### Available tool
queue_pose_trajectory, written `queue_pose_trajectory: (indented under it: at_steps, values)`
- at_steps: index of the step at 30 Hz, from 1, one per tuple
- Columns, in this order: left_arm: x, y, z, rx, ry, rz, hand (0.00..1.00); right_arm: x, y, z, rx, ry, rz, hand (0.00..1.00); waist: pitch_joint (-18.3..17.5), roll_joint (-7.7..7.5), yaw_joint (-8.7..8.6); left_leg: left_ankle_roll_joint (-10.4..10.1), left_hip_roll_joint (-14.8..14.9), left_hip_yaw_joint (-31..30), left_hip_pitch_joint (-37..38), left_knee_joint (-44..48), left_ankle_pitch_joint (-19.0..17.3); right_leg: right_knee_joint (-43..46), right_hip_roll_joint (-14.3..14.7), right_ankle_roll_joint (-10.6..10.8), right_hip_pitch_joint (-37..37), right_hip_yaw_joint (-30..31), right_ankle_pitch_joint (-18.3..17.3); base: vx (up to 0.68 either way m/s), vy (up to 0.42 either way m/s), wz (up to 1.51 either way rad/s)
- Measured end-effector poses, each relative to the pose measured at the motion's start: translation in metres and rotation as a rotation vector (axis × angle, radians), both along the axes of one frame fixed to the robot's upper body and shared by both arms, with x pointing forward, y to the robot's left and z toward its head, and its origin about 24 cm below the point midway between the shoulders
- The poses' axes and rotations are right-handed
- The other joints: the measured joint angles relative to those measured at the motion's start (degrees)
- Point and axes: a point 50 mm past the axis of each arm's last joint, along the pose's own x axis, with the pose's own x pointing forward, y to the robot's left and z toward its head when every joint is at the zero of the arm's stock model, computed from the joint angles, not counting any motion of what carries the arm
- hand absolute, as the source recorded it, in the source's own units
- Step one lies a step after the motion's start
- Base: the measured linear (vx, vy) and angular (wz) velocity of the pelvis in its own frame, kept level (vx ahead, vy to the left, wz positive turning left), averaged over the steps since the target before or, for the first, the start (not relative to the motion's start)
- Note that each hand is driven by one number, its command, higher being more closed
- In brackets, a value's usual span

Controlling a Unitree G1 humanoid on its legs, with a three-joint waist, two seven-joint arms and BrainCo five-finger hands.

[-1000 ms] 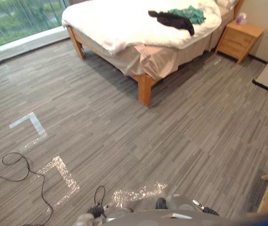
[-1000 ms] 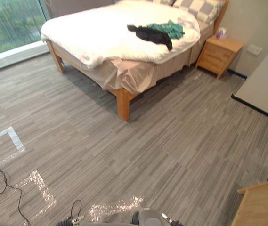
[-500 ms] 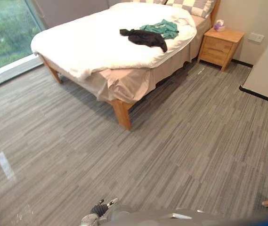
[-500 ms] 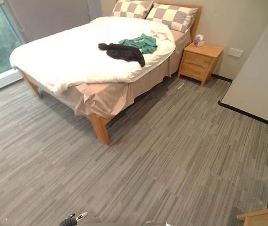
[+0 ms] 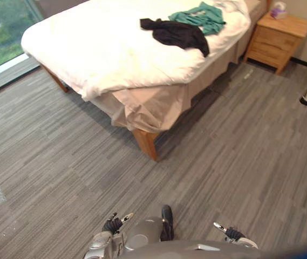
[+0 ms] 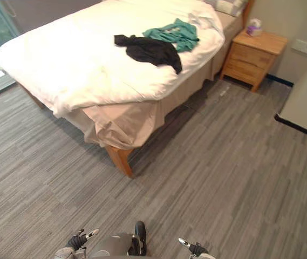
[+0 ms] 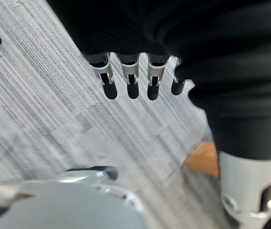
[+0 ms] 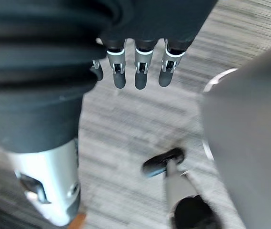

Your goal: Tidy the bed and pick cloth on bed and put in laundry

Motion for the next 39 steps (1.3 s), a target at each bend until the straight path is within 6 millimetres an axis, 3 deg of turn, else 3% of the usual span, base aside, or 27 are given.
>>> queue_pose_trajectory:
  at_steps: [1,3,4,6,9,11,12,13,15,17,21,23,25,27,29,30,32,39]
  values:
    - [-0.002,-0.001,-0.001,0.004,0.009,-0.026,0.00,0.003,-0.003,0.001,-0.011,-0.014,-0.003,0.00,0.2,0.31,0.04,-1.0,0.0,-0.8,4.4,-2.0,-0.5,5.1,-2.1,-0.4,-3.7,-2.0,-2.4,0.50,0.075,0.34]
    - [0.001,-0.003,0.000,0.003,0.018,-0.047,0.00,0.006,-0.005,0.003,-0.017,-0.032,-0.005,0.00,0.2,0.83,-0.49,-1.7,0.5,-3.1,10.2,-5.3,-0.9,3.4,-2.8,-0.5,-8.5,-3.5,-6.8,0.45,0.014,0.52]
    - [0.005,-0.004,0.000,-0.005,0.012,-0.044,0.00,0.008,-0.005,0.003,-0.017,-0.047,-0.008,0.00,0.0,0.48,-1.08,-2.6,1.0,-4.5,11.8,-5.9,-1.5,-2.3,-2.3,-0.7,-11.2,-3.8,-8.4,0.37,-0.086,0.87]
    - [0.017,-0.012,0.002,-0.033,-0.022,-0.045,0.00,0.012,-0.005,0.005,-0.017,-0.084,-0.031,0.00,0.1,0.52,-2.00,-4.8,2.6,-7.5,13.5,-6.0,-2.9,-15.3,-2.0,-0.8,-15.2,-5.0,-8.0,0.40,-0.146,0.98]
    - [0.022,-0.021,0.002,-0.057,-0.034,-0.053,0.00,0.014,-0.005,0.006,-0.016,-0.105,-0.039,0.00,0.3,0.66,-2.89,-7.9,5.4,-11.3,15.0,-5.7,-5.1,-34.5,1.4,-0.9,-16.5,0.6,-0.4,0.42,-0.268,0.78]
    - [0.024,-0.024,0.002,-0.075,-0.047,-0.017,0.00,0.011,0.000,0.005,-0.006,-0.109,-0.045,0.00,0.7,-1.16,-3.10,-9.2,6.0,-11.8,15.1,-2.2,-9.6,-44.9,1.5,0.8,-15.0,8.5,8.2,0.39,-0.357,0.94]
    - [0.025,-0.021,0.003,-0.074,-0.057,0.013,0.00,0.012,0.001,0.005,-0.006,-0.116,-0.038,0.00,1.0,-1.57,-3.06,-9.1,6.6,-11.8,15.5,-0.8,-11.4,-44.5,2.0,0.0,-14.3,8.8,13.4,0.37,-0.396,0.53]
    - [0.024,-0.027,0.002,-0.100,-0.059,0.056,0.00,0.015,-0.005,0.007,-0.025,-0.129,-0.020,0.00,1.4,0.60,-2.60,-10.3,8.9,-11.3,15.8,0.3,-12.5,-42.2,3.8,-0.9,-14.0,8.0,12.4,0.28,-0.306,0.33]
    - [0.014,-0.039,-0.001,-0.151,-0.057,0.141,0.00,0.025,-0.008,0.012,-0.041,-0.183,0.022,0.00,1.5,3.52,-3.41,-11.8,12.7,-9.3,16.4,0.7,-12.2,-38.6,5.6,-2.5,-13.4,3.9,7.5,0.28,-0.290,0.55]
    - [0.014,-0.040,-0.001,-0.159,-0.062,0.160,0.00,0.028,-0.002,0.012,-0.033,-0.188,0.080,0.00,1.3,3.41,-3.05,-13.4,14.1,-9.7,17.3,-0.4,-10.3,-35.4,6.0,-3.3,-13.1,2.2,4.0,0.32,-0.337,0.62]
    - [0.006,-0.030,-0.002,-0.139,-0.059,0.218,0.00,0.025,0.005,0.009,-0.019,-0.157,0.179,0.00,0.6,2.44,-2.05,-13.4,15.8,-10.5,14.0,7.4,-8.7,-36.8,7.1,-4.4,-9.5,-1.4,1.0,0.17,-0.247,0.43]
    - [0.002,-0.020,-0.001,-0.120,-0.067,0.285,0.00,0.021,0.005,0.007,-0.015,-0.132,0.196,0.00,0.7,1.97,-1.61,-14.0,17.4,-10.9,6.1,22.8,-7.3,-41.1,8.1,-5.2,-5.3,-4.1,0.5,0.15,-0.166,0.53]
    - [0.002,-0.017,-0.001,-0.114,-0.078,0.295,0.00,0.019,0.004,0.006,-0.012,-0.112,0.196,0.00,1.3,1.80,-1.46,-14.3,18.1,-8.7,3.2,27.7,-9.8,-43.7,7.9,-5.8,-0.8,-6.6,0.8,0.17,-0.104,0.64]
    - [0.000,-0.019,-0.001,-0.119,-0.075,0.301,0.00,0.017,0.003,0.005,-0.011,-0.086,0.209,0.00,1.4,1.98,-1.25,-14.1,17.6,-4.8,2.3,24.3,-11.6,-44.4,6.9,-5.1,1.9,-8.8,0.9,0.13,-0.012,0.53]
    - [-0.001,-0.024,-0.002,-0.130,-0.068,0.291,0.00,0.019,-0.005,0.007,-0.027,-0.073,0.244,0.00,1.0,3.63,-1.30,-12.8,15.6,-1.9,1.3,9.8,-6.9,-44.3,6.3,-3.1,2.3,-9.5,0.2,0.11,0.095,0.30]
    - [-0.003,-0.024,-0.002,-0.129,-0.065,0.290,0.00,0.020,-0.004,0.006,-0.023,-0.071,0.243,0.00,0.5,3.95,-1.28,-12.6,15.0,-2.0,2.1,7.8,-6.7,-44.6,6.2,-2.7,2.1,-9.3,0.4,0.16,0.102,0.13]
    - [-0.006,-0.017,-0.002,-0.114,-0.061,0.293,0.00,0.019,0.001,0.005,-0.004,-0.057,0.250,0.00,0.1,2.32,-0.99,-11.3,12.1,-1.7,4.2,1.7,-4.2,-47.0,4.6,-1.6,2.5,-9.2,1.6,0.21,0.108,0.05]
    - [-0.011,-0.010,-0.003,-0.133,-0.051,0.449,0.00,0.016,0.006,0.003,0.016,-0.053,0.234,0.00,-0.2,1.52,-1.50,-10.3,9.4,-3.4,9.4,-5.0,-1.9,-49.9,3.4,-1.3,7.1,-9.4,1.7,0.12,0.041,0.19]
